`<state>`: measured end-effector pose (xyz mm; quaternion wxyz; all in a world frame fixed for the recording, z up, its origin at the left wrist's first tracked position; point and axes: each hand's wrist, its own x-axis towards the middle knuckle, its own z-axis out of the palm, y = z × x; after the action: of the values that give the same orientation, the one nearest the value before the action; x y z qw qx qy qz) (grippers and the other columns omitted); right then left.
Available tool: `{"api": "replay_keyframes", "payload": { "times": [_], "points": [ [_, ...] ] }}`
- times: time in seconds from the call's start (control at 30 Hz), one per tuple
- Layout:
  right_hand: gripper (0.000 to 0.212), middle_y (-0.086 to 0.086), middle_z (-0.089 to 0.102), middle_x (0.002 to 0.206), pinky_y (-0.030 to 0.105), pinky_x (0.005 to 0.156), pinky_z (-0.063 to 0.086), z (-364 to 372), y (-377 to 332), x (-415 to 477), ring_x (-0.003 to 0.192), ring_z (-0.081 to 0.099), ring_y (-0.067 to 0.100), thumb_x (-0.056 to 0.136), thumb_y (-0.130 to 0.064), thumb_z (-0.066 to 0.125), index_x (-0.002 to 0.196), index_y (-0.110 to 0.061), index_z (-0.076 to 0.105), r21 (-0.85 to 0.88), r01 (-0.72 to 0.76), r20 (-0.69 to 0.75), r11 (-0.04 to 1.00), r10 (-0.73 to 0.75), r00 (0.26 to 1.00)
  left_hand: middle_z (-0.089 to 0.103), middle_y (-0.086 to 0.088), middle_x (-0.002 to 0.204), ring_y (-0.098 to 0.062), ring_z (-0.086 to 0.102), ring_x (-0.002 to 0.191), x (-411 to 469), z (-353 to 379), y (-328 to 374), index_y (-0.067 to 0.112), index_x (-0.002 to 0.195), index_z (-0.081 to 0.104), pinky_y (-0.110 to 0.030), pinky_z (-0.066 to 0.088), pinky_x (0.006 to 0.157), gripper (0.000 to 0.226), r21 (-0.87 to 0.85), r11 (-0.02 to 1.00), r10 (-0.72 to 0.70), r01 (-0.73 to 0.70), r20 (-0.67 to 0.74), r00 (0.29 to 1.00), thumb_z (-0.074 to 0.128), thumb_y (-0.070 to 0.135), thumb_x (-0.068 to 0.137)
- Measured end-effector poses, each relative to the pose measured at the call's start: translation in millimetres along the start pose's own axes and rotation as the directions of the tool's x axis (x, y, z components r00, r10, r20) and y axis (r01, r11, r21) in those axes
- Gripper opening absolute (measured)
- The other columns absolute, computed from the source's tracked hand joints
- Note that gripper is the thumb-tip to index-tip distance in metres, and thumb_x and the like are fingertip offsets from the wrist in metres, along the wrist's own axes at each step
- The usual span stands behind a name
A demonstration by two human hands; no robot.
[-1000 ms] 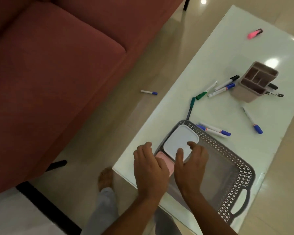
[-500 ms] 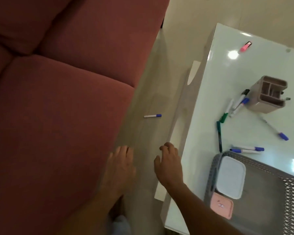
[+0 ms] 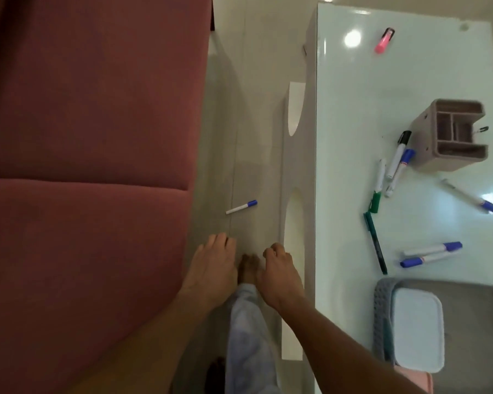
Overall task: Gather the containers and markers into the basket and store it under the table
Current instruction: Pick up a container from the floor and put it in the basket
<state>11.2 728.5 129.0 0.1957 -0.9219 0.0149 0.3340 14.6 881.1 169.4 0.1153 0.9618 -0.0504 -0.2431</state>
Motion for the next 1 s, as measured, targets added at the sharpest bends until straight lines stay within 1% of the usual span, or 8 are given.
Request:
{"api": "replay_keyframes", "payload": {
  "times": [0.13, 0.33, 0.43, 0.6, 0.7, 0.8, 0.93, 1.0],
  "points": [
    [0.027, 0.000, 0.059, 0.110, 0.030, 0.089, 0.052, -2.4, -14.7, 58.4, 0.098, 0.059, 0.018, 0.095, -0.042, 0.052, 0.109, -0.020, 0.059, 0.183, -0.147, 0.103, 0.972, 0.129, 0.986, 0.048, -0.004, 0.122, -0.024, 0.047, 0.113, 67.5, -14.2, -12.8, 0.016, 0.117, 0.048, -0.036, 0.042, 0.090, 0.030, 0.005, 0.998, -0.057, 0.057, 0.110, 0.992, 0.050, 0.022, 0.087],
    [0.030, 0.009, 0.064, 0.117, 0.021, 0.077, 0.039, -6.5, -22.8, 165.5, 0.102, 0.060, 0.023, 0.093, -0.020, 0.056, 0.121, -0.008, 0.056, 0.379, -0.337, 0.259, 0.862, 0.251, 0.933, 0.045, -0.006, 0.129, -0.025, 0.045, 0.118, 180.2, 9.2, -41.5, 0.011, 0.131, 0.045, -0.037, 0.045, 0.098, 0.041, -0.080, 0.989, -0.099, 0.120, 0.233, 0.967, 0.049, 0.021, 0.092],
    [0.033, 0.010, 0.063, 0.118, 0.023, 0.077, 0.040, 8.5, -17.8, 212.7, 0.105, 0.060, 0.023, 0.092, -0.015, 0.056, 0.124, -0.008, 0.053, 0.471, -0.419, 0.305, 0.776, 0.303, 0.903, 0.051, -0.005, 0.119, -0.023, 0.051, 0.108, 227.5, 33.8, -53.5, 0.012, 0.124, 0.053, -0.038, 0.050, 0.090, 0.035, -0.235, 0.924, -0.236, 0.303, 0.273, 0.933, 0.055, 0.023, 0.091],
    [0.016, 0.005, 0.060, 0.103, 0.022, 0.054, 0.035, 52.5, 3.2, 296.9, 0.073, 0.050, 0.009, 0.094, -0.020, 0.055, 0.108, -0.013, 0.056, 0.591, -0.575, 0.351, 0.565, 0.462, 0.815, 0.061, -0.012, 0.106, -0.027, 0.059, 0.094, 314.6, 93.7, -70.1, 0.009, 0.099, 0.062, -0.033, 0.046, 0.071, 0.013, -0.324, 0.830, -0.343, 0.453, 0.343, 0.874, 0.057, 0.013, 0.087],
    [0.013, 0.005, 0.059, 0.095, 0.029, 0.058, 0.040, 84.4, 19.3, 344.3, 0.075, 0.052, 0.016, 0.093, -0.025, 0.056, 0.093, -0.012, 0.055, 0.584, -0.587, 0.344, 0.560, 0.484, 0.804, 0.057, -0.006, 0.094, -0.026, 0.056, 0.086, 352.8, 133.9, -71.0, 0.009, 0.095, 0.059, -0.032, 0.044, 0.071, 0.009, -0.386, 0.777, -0.351, 0.497, 0.389, 0.852, 0.056, 0.010, 0.086],
    [0.017, 0.009, 0.064, 0.092, 0.034, 0.071, 0.049, 116.2, 31.8, 385.8, 0.085, 0.061, 0.027, 0.090, -0.029, 0.060, 0.082, -0.014, 0.057, 0.580, -0.605, 0.341, 0.545, 0.512, 0.789, 0.057, -0.004, 0.102, -0.020, 0.052, 0.089, 376.9, 181.1, -80.0, 0.018, 0.101, 0.056, -0.028, 0.042, 0.080, 0.013, -0.440, 0.770, -0.295, 0.461, 0.396, 0.870, 0.058, 0.014, 0.088],
    [0.037, 0.016, 0.071, 0.104, 0.036, 0.079, 0.053, 153.0, 39.5, 433.7, 0.097, 0.067, 0.034, 0.085, -0.040, 0.064, 0.100, -0.006, 0.069, 0.527, -0.660, 0.235, 0.535, 0.655, 0.718, 0.052, -0.018, 0.136, -0.034, 0.053, 0.122, 397.5, 234.5, -107.3, 0.005, 0.131, 0.053, -0.035, 0.042, 0.099, 0.042, -0.376, 0.816, -0.229, 0.439, 0.487, 0.843, 0.055, 0.027, 0.095],
    [0.038, 0.016, 0.070, 0.110, 0.036, 0.081, 0.053, 160.4, 41.1, 443.6, 0.102, 0.066, 0.035, 0.086, -0.038, 0.062, 0.105, -0.005, 0.068, 0.512, -0.677, 0.210, 0.529, 0.687, 0.696, 0.054, -0.022, 0.131, -0.037, 0.055, 0.117, 402.0, 248.9, -113.8, 0.000, 0.123, 0.056, -0.035, 0.044, 0.092, 0.040, -0.382, 0.812, -0.219, 0.441, 0.501, 0.837, 0.057, 0.025, 0.092]
  ]
}}
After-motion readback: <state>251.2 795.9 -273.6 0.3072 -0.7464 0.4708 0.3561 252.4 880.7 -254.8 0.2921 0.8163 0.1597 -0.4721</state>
